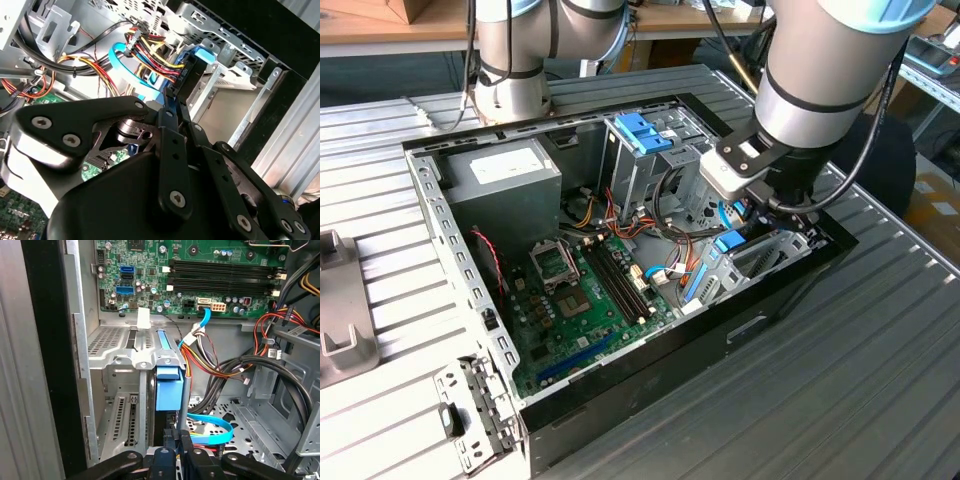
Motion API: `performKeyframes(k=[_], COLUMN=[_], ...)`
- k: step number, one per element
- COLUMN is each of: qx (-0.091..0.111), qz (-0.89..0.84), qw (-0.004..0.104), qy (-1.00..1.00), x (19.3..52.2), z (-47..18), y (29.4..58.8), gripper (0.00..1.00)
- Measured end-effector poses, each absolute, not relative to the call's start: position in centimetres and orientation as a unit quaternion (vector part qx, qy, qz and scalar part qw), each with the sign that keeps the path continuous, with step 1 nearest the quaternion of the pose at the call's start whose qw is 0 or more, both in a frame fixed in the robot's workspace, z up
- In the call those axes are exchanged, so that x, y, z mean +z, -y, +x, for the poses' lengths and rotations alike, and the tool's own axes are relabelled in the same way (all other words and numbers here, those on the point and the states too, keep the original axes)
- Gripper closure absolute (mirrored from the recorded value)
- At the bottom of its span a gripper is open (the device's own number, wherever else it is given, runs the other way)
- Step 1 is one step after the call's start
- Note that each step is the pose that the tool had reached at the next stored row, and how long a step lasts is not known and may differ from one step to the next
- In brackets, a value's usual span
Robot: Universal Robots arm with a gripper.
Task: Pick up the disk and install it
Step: 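Insert the second disk wire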
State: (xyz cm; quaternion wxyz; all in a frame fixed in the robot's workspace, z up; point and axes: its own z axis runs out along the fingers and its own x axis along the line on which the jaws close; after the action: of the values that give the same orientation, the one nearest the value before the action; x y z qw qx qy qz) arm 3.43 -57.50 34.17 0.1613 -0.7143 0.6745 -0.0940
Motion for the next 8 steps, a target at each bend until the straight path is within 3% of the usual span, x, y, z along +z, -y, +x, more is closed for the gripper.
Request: performKeyframes(k=[8], qx=[-0.094], qz=[-0.714], qw=[0.161], qy=[-0.675], x=[33.90], z=[3.72], y=[57.50], gripper=[0.84])
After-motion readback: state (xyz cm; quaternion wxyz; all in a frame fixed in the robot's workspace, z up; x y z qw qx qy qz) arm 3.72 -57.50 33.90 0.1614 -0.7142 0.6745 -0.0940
